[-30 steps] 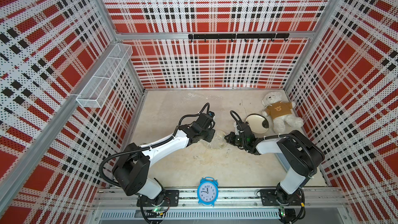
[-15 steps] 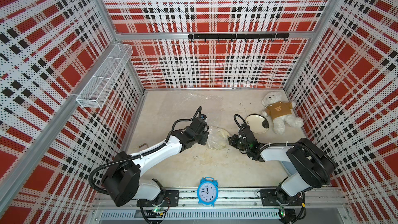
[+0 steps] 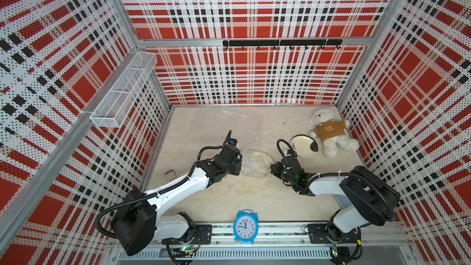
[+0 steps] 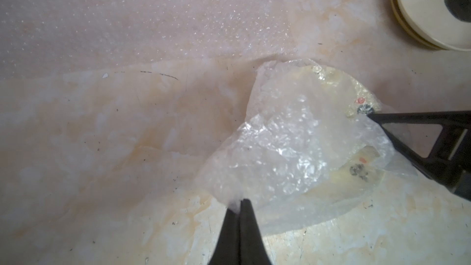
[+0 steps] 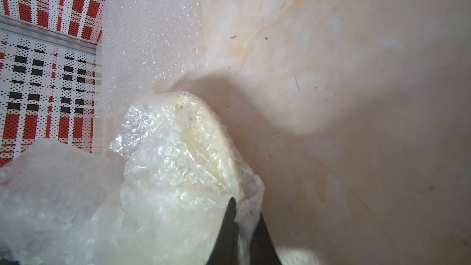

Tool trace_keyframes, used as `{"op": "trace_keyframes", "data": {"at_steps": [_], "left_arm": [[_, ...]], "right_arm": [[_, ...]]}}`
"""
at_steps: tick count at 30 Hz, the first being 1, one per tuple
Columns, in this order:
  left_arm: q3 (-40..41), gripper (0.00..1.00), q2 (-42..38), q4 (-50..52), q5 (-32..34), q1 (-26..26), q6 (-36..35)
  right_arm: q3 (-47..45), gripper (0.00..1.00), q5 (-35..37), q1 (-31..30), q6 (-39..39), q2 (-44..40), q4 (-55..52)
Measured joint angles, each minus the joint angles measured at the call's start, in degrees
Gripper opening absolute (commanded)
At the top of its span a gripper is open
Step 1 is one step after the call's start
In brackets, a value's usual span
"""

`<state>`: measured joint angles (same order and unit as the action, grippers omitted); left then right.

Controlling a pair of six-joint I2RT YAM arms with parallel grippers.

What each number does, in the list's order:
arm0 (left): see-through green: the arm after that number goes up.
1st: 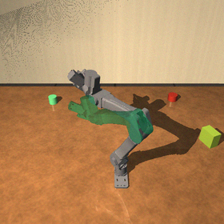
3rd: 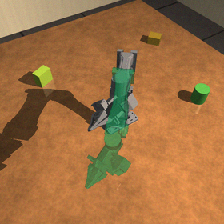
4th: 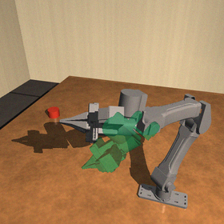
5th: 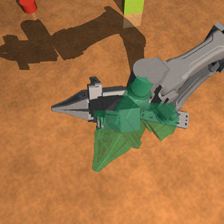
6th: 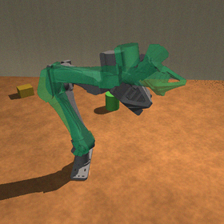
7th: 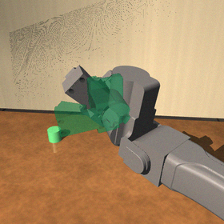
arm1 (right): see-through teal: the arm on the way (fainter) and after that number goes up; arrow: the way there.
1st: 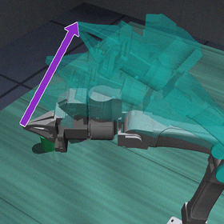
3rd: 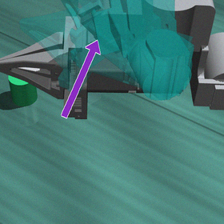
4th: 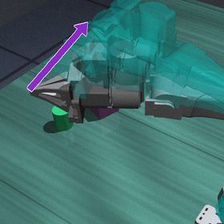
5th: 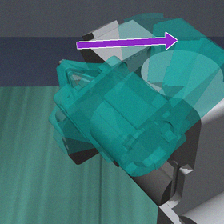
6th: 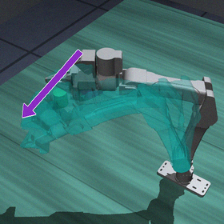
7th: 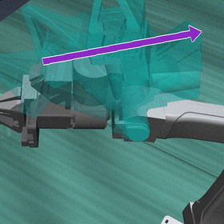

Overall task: Unpack dinner plates from bubble wrap
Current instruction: Unwrap the bubble wrap at the center of the board.

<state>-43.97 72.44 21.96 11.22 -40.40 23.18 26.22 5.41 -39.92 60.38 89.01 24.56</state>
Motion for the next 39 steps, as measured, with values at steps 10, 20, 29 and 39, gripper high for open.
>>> {"op": "trace_keyframes", "data": {"at_steps": [10,20,29,39], "left_arm": [[4.7,0.70,-8.9,2.9,6.5,2.3,5.9],[-6.2,0.95,-13.0,7.4,3.5,5.4,4.2],[-20.2,1.00,3.6,6.9,-10.8,1.3,-5.5],[-25.6,0.90,15.3,6.9,-17.0,-2.7,-10.1]], "right_arm": [[-2.1,0.16,4.1,-0.9,0.0,-1.7,-3.3],[-1.7,0.36,5.7,-1.7,-1.9,-2.6,-5.0],[-0.3,0.50,6.6,-1.9,-4.1,-4.6,-7.6],[2.2,0.53,4.5,0.4,-7.5,-8.0,-12.1]]}}
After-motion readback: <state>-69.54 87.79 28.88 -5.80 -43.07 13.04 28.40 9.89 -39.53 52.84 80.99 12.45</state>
